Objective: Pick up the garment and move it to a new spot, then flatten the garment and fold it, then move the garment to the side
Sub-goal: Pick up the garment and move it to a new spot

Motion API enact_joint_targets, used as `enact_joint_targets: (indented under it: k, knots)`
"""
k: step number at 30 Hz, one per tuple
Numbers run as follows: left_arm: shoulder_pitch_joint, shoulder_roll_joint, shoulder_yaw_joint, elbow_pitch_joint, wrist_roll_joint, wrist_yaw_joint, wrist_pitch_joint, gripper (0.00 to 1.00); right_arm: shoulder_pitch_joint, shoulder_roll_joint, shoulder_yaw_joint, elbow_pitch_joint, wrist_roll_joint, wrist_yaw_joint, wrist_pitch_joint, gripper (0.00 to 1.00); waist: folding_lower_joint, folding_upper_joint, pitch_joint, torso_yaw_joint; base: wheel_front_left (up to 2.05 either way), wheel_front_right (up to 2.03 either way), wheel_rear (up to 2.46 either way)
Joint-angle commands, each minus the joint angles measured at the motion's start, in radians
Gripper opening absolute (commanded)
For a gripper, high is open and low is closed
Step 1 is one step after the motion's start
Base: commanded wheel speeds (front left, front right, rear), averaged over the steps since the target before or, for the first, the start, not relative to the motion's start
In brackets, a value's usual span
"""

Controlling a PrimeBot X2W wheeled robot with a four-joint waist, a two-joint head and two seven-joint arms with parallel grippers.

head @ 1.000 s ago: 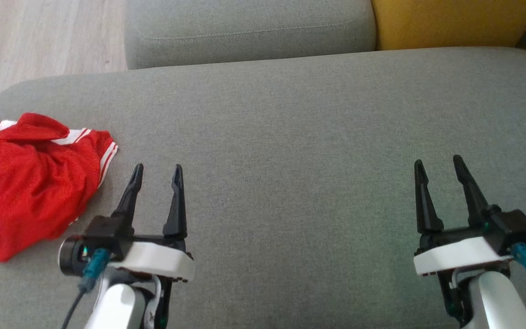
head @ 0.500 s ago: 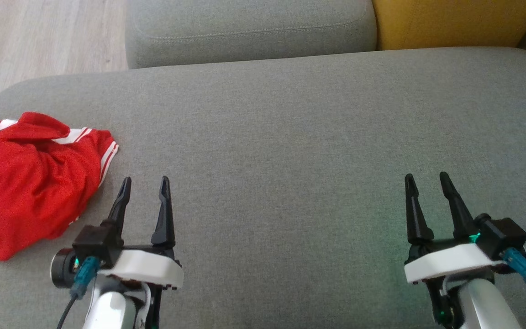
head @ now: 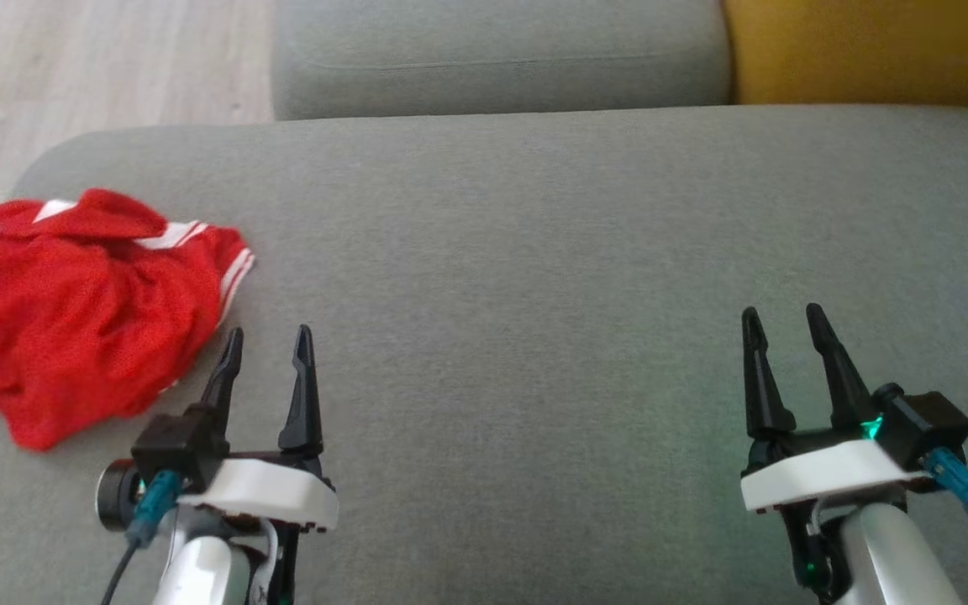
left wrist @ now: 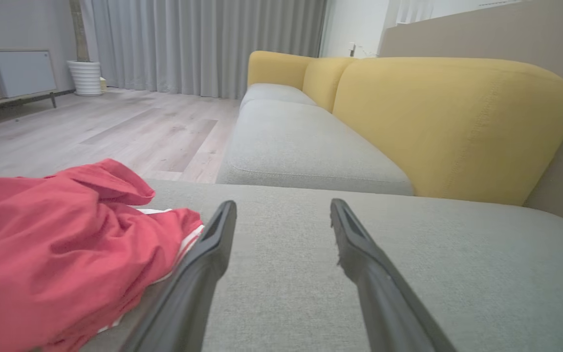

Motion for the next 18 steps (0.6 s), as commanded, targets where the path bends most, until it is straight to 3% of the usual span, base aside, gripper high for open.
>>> enact_joint_targets:
  k: [1, 8, 18]
  knots:
    - [-0.042, 0.001, 0.040, -0.031, -0.008, 0.007, -0.012, 1.00, -0.029, -0.003, 0.029, -0.036, 0.006, -0.001, -0.011, 1.00, 0.0000, 0.0000, -0.007, 0.044, 0.00, 0.00, 0.00]
    - [-0.027, 0.001, 0.074, -0.039, 0.001, 0.008, -0.012, 1.00, -0.013, -0.003, 0.064, -0.038, 0.010, -0.001, -0.011, 1.00, 0.0000, 0.0000, -0.027, 0.187, 0.00, 0.00, 0.00]
    - [-0.002, 0.001, 0.099, -0.048, 0.010, 0.003, -0.012, 1.00, -0.003, -0.003, 0.100, -0.030, 0.017, -0.001, -0.011, 1.00, 0.0000, 0.0000, -0.048, 0.322, 0.00, 0.00, 0.00]
